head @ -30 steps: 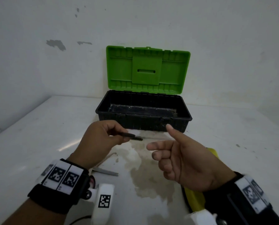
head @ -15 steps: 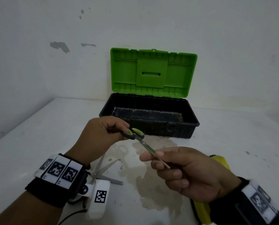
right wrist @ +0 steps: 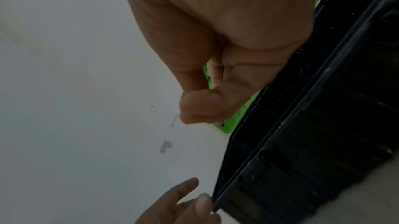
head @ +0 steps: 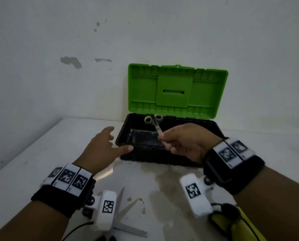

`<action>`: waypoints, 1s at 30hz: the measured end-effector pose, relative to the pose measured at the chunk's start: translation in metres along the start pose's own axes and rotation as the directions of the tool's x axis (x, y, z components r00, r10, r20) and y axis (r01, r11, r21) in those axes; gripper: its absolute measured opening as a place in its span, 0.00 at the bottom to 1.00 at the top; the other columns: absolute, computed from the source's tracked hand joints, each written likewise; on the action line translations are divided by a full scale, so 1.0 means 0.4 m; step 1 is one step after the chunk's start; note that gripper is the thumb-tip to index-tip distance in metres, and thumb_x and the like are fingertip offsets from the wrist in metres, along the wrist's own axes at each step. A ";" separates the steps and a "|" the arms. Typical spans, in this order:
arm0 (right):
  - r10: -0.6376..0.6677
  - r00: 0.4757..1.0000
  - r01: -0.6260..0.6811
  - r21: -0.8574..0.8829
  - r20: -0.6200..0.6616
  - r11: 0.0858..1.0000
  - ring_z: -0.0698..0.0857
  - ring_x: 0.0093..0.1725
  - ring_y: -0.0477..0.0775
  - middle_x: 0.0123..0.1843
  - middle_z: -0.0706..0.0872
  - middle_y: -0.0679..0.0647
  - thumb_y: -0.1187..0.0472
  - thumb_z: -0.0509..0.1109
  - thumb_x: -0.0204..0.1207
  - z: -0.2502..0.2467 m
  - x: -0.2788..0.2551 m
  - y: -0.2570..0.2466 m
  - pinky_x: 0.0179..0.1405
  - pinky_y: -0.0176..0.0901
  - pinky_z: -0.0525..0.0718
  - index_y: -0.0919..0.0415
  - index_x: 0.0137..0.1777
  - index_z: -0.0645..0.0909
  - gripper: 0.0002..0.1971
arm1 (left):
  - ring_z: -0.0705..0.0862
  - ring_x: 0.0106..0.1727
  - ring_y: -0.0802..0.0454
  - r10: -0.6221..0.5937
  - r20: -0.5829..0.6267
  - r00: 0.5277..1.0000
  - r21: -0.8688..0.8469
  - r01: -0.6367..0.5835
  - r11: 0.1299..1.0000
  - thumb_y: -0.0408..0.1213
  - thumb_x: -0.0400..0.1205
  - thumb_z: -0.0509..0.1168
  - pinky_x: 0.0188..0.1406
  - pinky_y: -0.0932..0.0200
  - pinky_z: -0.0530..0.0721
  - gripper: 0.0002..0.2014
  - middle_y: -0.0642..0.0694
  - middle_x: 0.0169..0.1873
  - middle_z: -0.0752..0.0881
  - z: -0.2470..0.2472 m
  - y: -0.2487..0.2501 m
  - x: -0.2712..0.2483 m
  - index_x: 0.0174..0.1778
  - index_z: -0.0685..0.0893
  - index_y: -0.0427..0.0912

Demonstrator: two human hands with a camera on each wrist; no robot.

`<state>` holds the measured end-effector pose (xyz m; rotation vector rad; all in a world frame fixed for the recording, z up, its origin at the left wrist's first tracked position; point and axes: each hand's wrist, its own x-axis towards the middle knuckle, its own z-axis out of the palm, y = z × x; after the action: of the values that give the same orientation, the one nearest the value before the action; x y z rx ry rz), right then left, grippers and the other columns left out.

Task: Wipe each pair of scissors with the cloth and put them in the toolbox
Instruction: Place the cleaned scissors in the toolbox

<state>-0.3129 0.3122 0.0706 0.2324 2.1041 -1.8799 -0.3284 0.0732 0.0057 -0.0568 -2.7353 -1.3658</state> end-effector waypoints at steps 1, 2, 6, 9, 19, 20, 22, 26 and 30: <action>0.019 0.999 -0.020 -0.039 -0.029 0.999 0.81 0.21 0.44 0.29 0.84 0.56 0.68 0.72 0.78 0.010 0.039 -0.008 0.17 0.31 0.78 0.67 0.44 0.83 0.03 | 0.83 0.61 0.49 -0.015 0.024 1.000 0.011 0.015 1.000 0.58 0.68 0.79 0.60 0.52 0.82 0.48 0.45 0.66 0.80 0.004 -0.003 0.015 0.82 0.65 0.50; 0.043 0.998 -0.046 -0.072 -0.047 0.996 0.81 0.21 0.44 0.29 0.84 0.57 0.68 0.73 0.78 0.019 0.076 -0.013 0.17 0.31 0.79 0.68 0.42 0.83 0.04 | 0.84 0.59 0.51 -0.002 0.047 0.999 0.024 0.001 1.000 0.56 0.69 0.78 0.56 0.57 0.82 0.45 0.47 0.63 0.83 0.011 -0.006 0.029 0.81 0.67 0.52; 0.155 0.985 -0.164 -0.145 -0.074 0.976 0.80 0.14 0.44 0.18 0.83 0.55 0.69 0.70 0.81 0.057 0.178 -0.027 0.12 0.30 0.77 0.69 0.38 0.79 0.09 | 0.83 0.43 0.67 0.095 0.102 0.990 0.045 -0.100 0.994 0.48 0.72 0.79 0.34 0.73 0.77 0.31 0.59 0.50 0.88 0.039 -0.020 0.069 0.72 0.78 0.59; 0.215 0.975 -0.220 -0.176 -0.048 0.959 0.84 0.16 0.46 0.25 0.86 0.57 0.71 0.70 0.80 0.067 0.231 -0.024 0.15 0.32 0.80 0.69 0.39 0.79 0.08 | 0.86 0.52 0.62 0.059 0.073 0.996 0.015 -0.060 0.998 0.48 0.70 0.81 0.47 0.70 0.81 0.38 0.55 0.58 0.89 0.045 -0.041 0.086 0.77 0.77 0.56; 0.377 0.924 -0.307 -0.461 0.064 0.832 0.84 0.23 0.43 0.15 0.82 0.48 0.67 0.61 0.86 0.077 0.317 0.009 0.24 0.31 0.81 0.63 0.37 0.75 0.14 | 0.84 0.61 0.62 0.050 0.153 0.987 0.043 -0.057 0.997 0.61 0.65 0.79 0.65 0.61 0.81 0.49 0.58 0.65 0.86 0.045 -0.068 0.122 0.82 0.68 0.59; 0.335 0.940 -0.274 -0.458 0.056 0.846 0.83 0.29 0.44 0.15 0.82 0.47 0.69 0.64 0.84 0.073 0.324 0.011 0.24 0.31 0.81 0.63 0.38 0.75 0.12 | 0.84 0.62 0.62 0.041 0.150 0.988 0.038 -0.047 0.998 0.60 0.65 0.80 0.65 0.62 0.81 0.49 0.57 0.65 0.86 0.047 -0.068 0.124 0.82 0.68 0.57; 0.263 0.965 -0.230 -0.431 0.018 0.872 0.81 0.36 0.46 0.15 0.82 0.45 0.72 0.68 0.80 0.058 0.342 0.021 0.26 0.30 0.83 0.62 0.39 0.76 0.09 | 0.84 0.61 0.61 0.035 0.137 0.990 0.028 -0.040 0.999 0.56 0.65 0.81 0.62 0.65 0.79 0.48 0.55 0.65 0.86 0.046 -0.066 0.127 0.82 0.69 0.55; 0.224 0.975 -0.193 -0.530 -0.007 0.826 0.82 0.41 0.50 0.24 0.87 0.48 0.67 0.72 0.77 0.050 0.368 0.040 0.54 0.43 0.86 0.60 0.39 0.77 0.08 | 0.81 0.68 0.57 0.001 0.118 0.993 0.058 -0.008 0.998 0.58 0.64 0.82 0.67 0.62 0.77 0.52 0.53 0.70 0.83 0.047 -0.068 0.132 0.83 0.67 0.52; 0.019 0.994 -0.078 -0.572 -0.108 0.816 0.86 0.34 0.51 0.37 0.87 0.55 0.59 0.74 0.75 0.063 0.356 0.050 0.37 0.42 0.89 0.59 0.35 0.80 0.09 | 0.81 0.68 0.56 -0.007 0.114 0.993 0.083 -0.003 0.997 0.59 0.64 0.81 0.66 0.63 0.77 0.52 0.52 0.71 0.83 0.050 -0.068 0.130 0.83 0.67 0.51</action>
<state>-0.4372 0.2777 0.0022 0.2323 2.5884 -1.1325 -0.3833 0.0724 -0.0231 -0.1313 -2.8836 -1.2853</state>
